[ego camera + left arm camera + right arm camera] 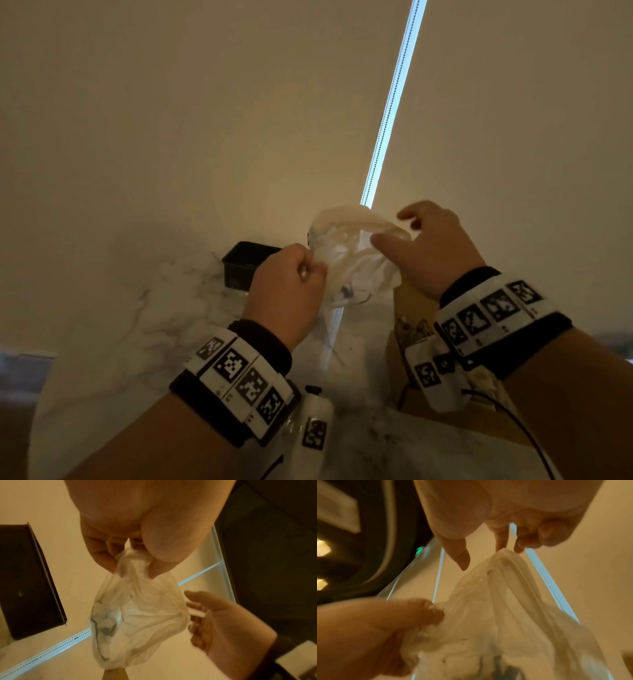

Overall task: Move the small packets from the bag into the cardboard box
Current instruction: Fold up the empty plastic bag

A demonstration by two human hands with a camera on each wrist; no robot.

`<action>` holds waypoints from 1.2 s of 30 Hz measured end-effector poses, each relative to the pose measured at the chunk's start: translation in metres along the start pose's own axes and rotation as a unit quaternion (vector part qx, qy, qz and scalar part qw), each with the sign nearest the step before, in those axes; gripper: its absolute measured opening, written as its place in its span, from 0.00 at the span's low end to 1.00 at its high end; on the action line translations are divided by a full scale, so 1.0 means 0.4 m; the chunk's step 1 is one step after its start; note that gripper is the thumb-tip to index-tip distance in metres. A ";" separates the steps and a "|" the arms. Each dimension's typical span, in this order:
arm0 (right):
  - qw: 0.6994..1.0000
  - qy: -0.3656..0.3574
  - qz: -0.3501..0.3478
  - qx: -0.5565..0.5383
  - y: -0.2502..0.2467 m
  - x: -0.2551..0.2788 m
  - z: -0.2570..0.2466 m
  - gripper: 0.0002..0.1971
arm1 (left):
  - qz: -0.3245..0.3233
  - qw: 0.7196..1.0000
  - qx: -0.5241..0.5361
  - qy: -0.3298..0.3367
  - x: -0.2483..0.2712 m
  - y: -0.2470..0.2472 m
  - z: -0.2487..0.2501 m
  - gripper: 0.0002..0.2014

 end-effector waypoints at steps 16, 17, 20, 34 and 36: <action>0.900 -0.207 -0.076 0.377 0.067 -0.037 -0.148 0.11 | 0.010 0.989 -0.095 0.115 0.025 -0.001 0.082 0.23; 0.896 -0.204 -0.082 0.386 0.071 -0.041 -0.142 0.11 | 0.011 0.989 -0.096 0.116 0.024 -0.002 0.082 0.22; 0.907 -0.190 -0.089 0.365 0.064 -0.066 -0.119 0.12 | 0.013 0.988 -0.100 0.120 0.018 0.001 0.071 0.22; 0.805 0.227 -0.179 -0.518 -0.023 -0.046 0.069 0.23 | -0.006 0.999 -0.023 -0.026 -0.041 -0.022 -0.081 0.12; 0.808 0.168 -0.212 -0.523 -0.012 -0.028 0.029 0.27 | -0.054 0.998 -0.017 -0.002 -0.040 -0.017 -0.062 0.11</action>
Point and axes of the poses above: each hand's wrist, its own x-axis away from the middle knuckle, its own y-axis out of the palm, z = x × y, the point moved 7 cm from there along -x, towards the middle knuckle, and after that the axes turned 1 degree about -x, right-handed, at the moved point
